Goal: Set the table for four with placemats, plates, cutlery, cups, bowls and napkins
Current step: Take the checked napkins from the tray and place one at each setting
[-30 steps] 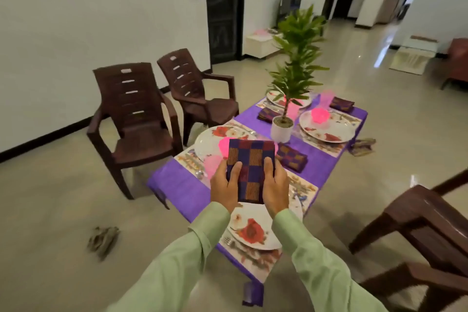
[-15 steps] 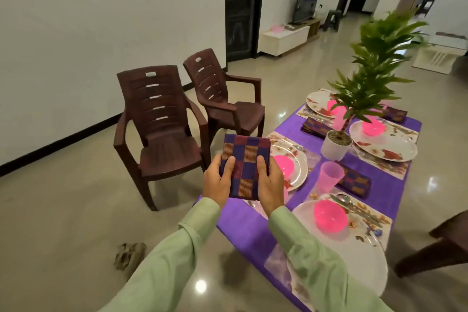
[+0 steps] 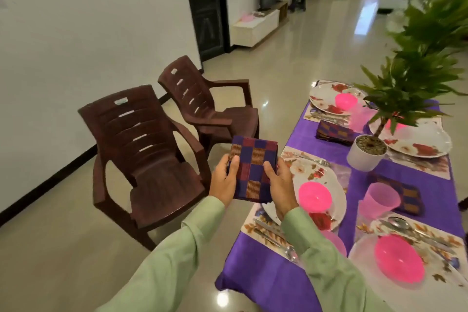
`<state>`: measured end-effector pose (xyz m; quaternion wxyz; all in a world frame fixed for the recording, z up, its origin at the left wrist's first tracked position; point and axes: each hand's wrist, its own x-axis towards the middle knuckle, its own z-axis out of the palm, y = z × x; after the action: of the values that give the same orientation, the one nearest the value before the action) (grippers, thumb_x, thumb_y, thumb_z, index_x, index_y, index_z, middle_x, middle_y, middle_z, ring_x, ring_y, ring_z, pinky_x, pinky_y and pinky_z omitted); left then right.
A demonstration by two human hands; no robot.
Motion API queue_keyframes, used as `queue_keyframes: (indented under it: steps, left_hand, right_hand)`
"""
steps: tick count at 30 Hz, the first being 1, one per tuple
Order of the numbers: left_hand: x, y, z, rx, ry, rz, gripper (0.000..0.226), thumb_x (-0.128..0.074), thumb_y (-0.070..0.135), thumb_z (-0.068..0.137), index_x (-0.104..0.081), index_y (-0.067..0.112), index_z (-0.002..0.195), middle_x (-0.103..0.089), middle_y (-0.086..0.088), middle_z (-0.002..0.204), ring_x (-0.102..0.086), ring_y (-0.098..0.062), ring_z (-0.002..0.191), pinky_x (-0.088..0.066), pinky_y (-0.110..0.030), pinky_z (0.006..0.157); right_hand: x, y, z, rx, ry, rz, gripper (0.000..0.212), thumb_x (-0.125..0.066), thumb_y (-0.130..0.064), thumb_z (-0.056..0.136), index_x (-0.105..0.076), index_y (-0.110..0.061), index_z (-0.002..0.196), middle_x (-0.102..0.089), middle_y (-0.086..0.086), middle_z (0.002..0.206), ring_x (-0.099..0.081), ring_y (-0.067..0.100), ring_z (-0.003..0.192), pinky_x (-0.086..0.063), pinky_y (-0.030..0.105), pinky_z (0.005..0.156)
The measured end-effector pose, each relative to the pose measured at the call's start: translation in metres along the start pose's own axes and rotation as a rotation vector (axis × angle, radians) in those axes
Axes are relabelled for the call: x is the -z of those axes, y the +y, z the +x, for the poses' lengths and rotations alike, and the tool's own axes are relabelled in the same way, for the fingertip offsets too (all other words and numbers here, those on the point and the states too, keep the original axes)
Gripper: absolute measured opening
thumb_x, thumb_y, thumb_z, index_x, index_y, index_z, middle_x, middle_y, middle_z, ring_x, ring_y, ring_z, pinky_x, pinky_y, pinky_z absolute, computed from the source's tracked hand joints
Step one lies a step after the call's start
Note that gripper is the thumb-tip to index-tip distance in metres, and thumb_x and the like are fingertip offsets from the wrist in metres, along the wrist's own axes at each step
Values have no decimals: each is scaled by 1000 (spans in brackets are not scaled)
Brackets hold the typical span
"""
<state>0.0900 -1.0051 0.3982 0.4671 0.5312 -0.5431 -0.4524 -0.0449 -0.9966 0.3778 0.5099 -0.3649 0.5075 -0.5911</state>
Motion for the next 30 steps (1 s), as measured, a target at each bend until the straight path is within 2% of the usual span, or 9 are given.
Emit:
queue_keyframes:
  steps: [2,4,8,13,16,20,24,27,30]
  left_hand:
    - [-1,-1,29,18,-73,-6,26,-41,35,104,-56,16,114,-68,-1,100,-67,-13,90,-54,-21,76]
    - [-7,-5,56,16,-163,3,24,-41,35,104,-57,20,113,-68,1,101,-67,-12,91,-55,-24,80]
    - [-18,-14,107,-18,-351,26,28,-41,35,104,-58,18,116,-69,1,103,-67,-11,92,-54,-21,79]
    - [-34,-18,160,-62,-602,-8,19,-41,30,104,-59,24,108,-69,5,98,-67,-5,89,-52,-19,78]
    - [-42,-19,175,-73,-738,-21,19,-41,32,104,-58,25,108,-69,0,103,-67,-14,95,-54,-23,79]
    - [-51,-16,177,-140,-915,-25,25,-41,30,104,-60,15,110,-69,-6,104,-66,-22,97,-55,-32,85]
    - [-62,-14,151,-214,-1073,-23,21,-40,37,104,-59,30,106,-67,6,102,-64,-11,96,-51,-24,85]
    - [-62,-11,126,-204,-1159,-52,21,-41,28,105,-60,22,112,-66,8,102,-62,4,88,-47,-11,78]
    - [-63,-14,101,-188,-1247,-46,19,-40,27,105,-59,23,107,-66,6,100,-62,4,84,-49,-16,78]
  right_hand:
    - [-1,-1,16,-24,53,18,22,-51,-22,102,-58,-22,122,-70,0,115,-69,17,103,-58,37,85]
    - [1,-5,32,-26,108,19,22,-51,-22,102,-59,-23,122,-71,0,115,-69,18,103,-58,39,87]
    - [7,-10,55,-9,221,35,24,-51,-16,102,-60,-15,123,-72,2,114,-70,19,103,-58,28,76]
    - [0,-12,71,46,428,34,24,-52,-14,100,-61,-19,122,-72,2,116,-70,20,104,-58,31,82]
    - [-13,-14,69,75,588,49,22,-52,-14,101,-61,-23,119,-72,0,115,-70,19,103,-57,30,81]
    - [-23,-13,54,132,783,5,23,-52,-11,101,-60,-19,121,-72,0,114,-70,18,103,-57,29,81]
    - [-22,-6,18,160,987,-29,23,-52,-10,100,-61,-19,119,-71,2,115,-69,19,104,-57,34,87]
    - [-26,2,-10,180,1095,-7,25,-51,-10,100,-60,-17,123,-70,3,118,-67,20,107,-56,33,88]
    - [-31,12,-39,189,1202,-5,28,-50,-12,101,-58,-16,127,-69,2,120,-66,19,110,-55,33,91]
